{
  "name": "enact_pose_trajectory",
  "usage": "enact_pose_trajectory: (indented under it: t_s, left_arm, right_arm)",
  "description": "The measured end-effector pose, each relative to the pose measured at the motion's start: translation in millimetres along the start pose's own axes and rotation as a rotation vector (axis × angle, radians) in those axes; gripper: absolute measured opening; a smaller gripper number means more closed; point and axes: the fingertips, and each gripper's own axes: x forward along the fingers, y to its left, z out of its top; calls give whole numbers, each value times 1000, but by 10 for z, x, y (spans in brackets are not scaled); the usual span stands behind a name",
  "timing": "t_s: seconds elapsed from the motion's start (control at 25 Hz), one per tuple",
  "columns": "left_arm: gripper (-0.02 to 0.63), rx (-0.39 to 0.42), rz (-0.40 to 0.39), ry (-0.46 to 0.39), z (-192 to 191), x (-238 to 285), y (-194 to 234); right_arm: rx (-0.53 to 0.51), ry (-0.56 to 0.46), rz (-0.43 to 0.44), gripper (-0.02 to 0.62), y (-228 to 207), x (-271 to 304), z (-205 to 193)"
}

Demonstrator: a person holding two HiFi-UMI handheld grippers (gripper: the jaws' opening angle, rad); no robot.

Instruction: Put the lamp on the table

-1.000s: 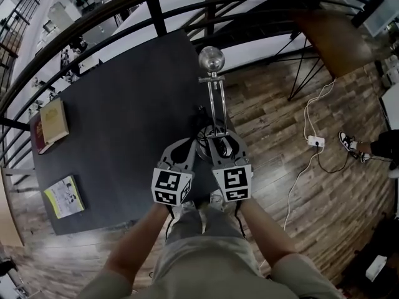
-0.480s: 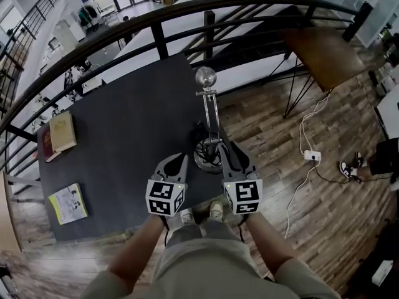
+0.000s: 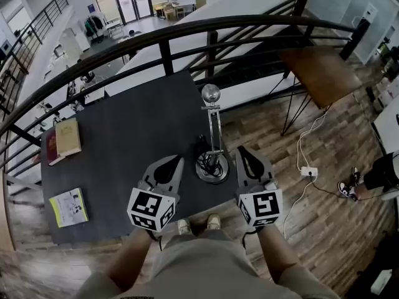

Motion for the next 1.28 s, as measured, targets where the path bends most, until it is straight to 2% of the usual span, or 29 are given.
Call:
enact_pose_trajectory:
  t_s: [0.12, 0.2, 0.4, 0.56, 0.64, 0.72, 0.84, 0.88, 1.04, 1.28]
  left_arm:
    - [5, 104, -23, -22, 255, -132, -136]
    - [5, 141, -34, -43, 360, -211, -198]
    - [5, 81, -63, -62, 424, -376, -257]
    - [5, 123, -121, -124, 512, -536, -413]
    - [5, 145, -133, -169, 563, -598, -472]
    - [5, 196, -107, -172, 516, -617, -466]
    - [5, 328, -64, -145, 368, -611, -447]
    - [5, 328, -62, -146, 332, -616, -450]
    - [5, 219, -69, -150, 254, -634, -450]
    - [5, 239, -72, -140, 210, -638, -420]
  right_arm:
    - [13, -45, 14, 5, 34, -72, 270]
    - [45, -64, 38, 3, 87, -108, 399]
    - [97, -85, 104, 2, 296, -228, 554]
    - [99, -58, 140, 2, 443, -303, 463]
    - [60, -48, 121, 0, 487, -339, 402]
    - [6, -62, 91, 0, 552, -380, 385]
    - [-12, -48, 101, 0, 688, -430, 280]
    - [-9, -54, 109, 0, 740, -440, 263]
    - [2, -62, 132, 0, 873, -477, 226]
    - [19, -20, 151, -2, 866, -444, 169]
